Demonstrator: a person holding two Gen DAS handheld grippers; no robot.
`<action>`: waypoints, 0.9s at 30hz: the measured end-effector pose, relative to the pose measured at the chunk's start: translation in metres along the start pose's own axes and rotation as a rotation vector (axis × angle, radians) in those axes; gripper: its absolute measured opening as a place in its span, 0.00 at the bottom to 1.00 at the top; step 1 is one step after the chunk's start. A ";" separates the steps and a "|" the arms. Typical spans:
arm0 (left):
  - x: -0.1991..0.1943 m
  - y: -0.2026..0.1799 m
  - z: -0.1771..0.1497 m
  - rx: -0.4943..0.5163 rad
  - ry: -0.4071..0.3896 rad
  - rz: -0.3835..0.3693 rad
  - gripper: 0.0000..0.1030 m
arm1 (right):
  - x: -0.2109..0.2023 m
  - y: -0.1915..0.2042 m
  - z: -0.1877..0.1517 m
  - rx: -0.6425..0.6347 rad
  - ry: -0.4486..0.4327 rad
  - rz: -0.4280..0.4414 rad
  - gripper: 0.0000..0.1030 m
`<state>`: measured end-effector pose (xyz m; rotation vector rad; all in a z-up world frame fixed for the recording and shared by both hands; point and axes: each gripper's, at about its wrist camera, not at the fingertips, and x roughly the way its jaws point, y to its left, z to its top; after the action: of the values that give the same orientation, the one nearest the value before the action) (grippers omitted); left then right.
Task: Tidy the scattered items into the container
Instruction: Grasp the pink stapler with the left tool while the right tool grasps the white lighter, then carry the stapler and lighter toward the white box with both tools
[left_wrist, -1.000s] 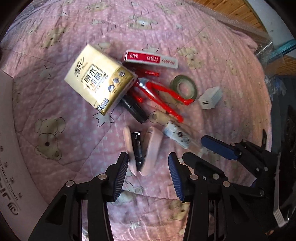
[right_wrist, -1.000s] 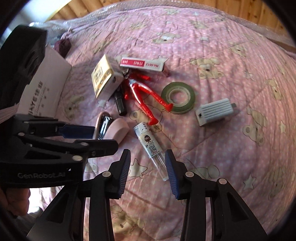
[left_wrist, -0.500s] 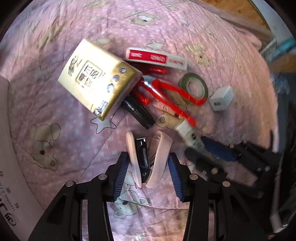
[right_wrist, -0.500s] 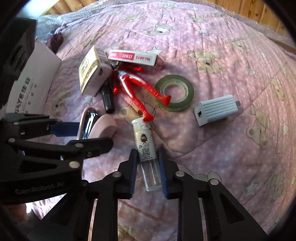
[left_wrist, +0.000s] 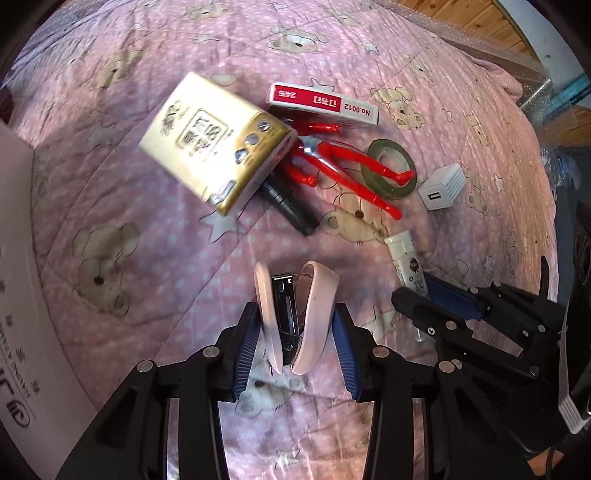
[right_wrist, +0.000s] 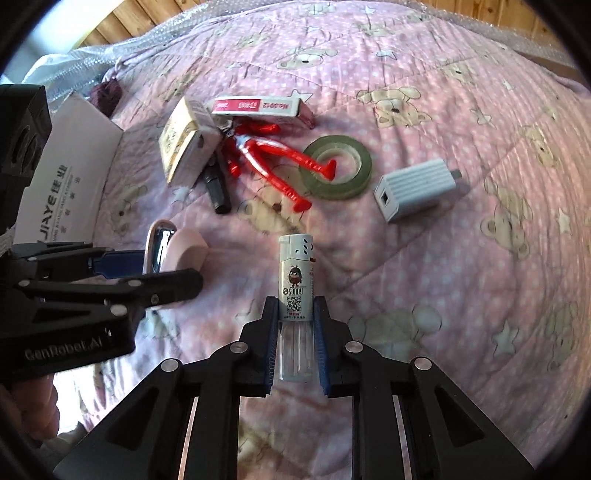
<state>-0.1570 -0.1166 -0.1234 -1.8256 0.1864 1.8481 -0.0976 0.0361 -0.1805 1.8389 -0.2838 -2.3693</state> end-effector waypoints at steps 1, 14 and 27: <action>-0.003 0.002 -0.003 -0.003 -0.005 -0.002 0.40 | 0.000 0.003 -0.001 -0.002 0.000 0.007 0.19; -0.036 0.002 -0.019 -0.007 -0.082 -0.009 0.40 | -0.021 0.032 -0.014 -0.039 -0.036 0.026 0.19; -0.060 -0.001 -0.034 -0.002 -0.140 -0.024 0.40 | -0.040 0.044 -0.031 -0.052 -0.061 0.028 0.19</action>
<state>-0.1290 -0.1471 -0.0682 -1.6850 0.1107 1.9508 -0.0580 -0.0005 -0.1400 1.7315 -0.2505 -2.3937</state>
